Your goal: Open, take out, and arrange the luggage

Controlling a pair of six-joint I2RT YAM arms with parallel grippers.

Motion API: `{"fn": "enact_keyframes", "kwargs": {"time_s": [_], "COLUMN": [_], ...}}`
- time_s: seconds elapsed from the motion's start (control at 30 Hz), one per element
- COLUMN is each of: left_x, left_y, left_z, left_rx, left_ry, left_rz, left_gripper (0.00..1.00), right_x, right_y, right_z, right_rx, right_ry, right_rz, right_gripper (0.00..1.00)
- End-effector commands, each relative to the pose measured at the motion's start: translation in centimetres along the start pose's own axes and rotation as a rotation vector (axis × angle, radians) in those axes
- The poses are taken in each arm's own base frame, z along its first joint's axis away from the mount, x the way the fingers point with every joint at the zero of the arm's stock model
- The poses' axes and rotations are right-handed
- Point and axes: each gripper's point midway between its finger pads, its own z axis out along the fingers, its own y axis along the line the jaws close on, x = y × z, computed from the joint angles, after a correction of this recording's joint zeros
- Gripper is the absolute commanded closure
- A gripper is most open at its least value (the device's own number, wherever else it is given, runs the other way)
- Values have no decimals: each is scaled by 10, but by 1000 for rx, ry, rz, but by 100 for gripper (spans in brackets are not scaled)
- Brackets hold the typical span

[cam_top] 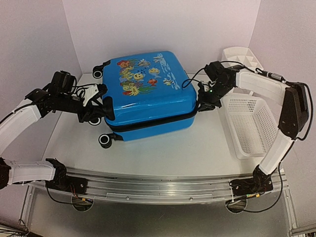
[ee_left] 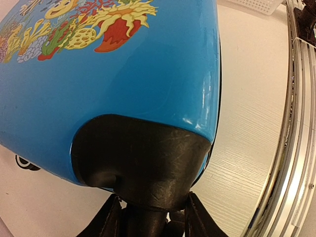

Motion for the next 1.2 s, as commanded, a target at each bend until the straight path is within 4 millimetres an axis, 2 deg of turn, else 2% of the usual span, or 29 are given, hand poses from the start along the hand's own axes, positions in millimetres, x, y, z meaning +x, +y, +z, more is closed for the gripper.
{"fn": "enact_keyframes", "kwargs": {"time_s": [0.0,0.1,0.2,0.33,0.4,0.5,0.6,0.67,0.73,0.77,0.8,0.87,0.97,1.07,1.17], "left_x": [10,5,-10,-36,-36,-24,-18,-12,-11,-7,-4,7,23,36,46], "left_y": [8,11,13,12,5,6,-13,-6,0,-4,-7,-12,-6,5,9], "left_z": [-2,-5,-14,-26,-22,-14,-12,-14,-23,-28,-31,-34,-38,-39,-32], "left_rx": [-43,-63,-79,-56,-10,-19,94,72,78,119,150,208,231,215,233], "left_ry": [30,6,-65,-194,-191,-143,-70,-1,34,55,83,153,224,283,321], "left_rz": [-166,-232,-310,-388,-399,-350,-137,-47,41,47,52,79,132,197,229], "left_gripper": [100,100,100,100,100,100,99,83,59,42,31,16,10,9,9], "right_x": [5,16,35,48,53,62,64,61,59,59,59,56,51,50,49], "right_y": [-5,-6,1,23,29,30,25,21,19,19,19,18,13,1,-1], "right_z": [18,17,12,-3,-7,-10,-14,-15,-11,-9,-7,-6,-11,-18,-22], "right_rx": [-1,-16,-88,-271,-336,-352,-332,-310,-298,-295,-293,-282,-244,-158,-126], "right_ry": [24,47,80,33,20,20,-7,-29,-24,-17,-12,-19,-53,-69,-77], "right_rz": [38,63,89,124,149,159,161,165,173,175,177,178,175,176,151], "right_gripper": [100,100,100,100,100,100,100,100,100,100,100,100,100,100,100]}}
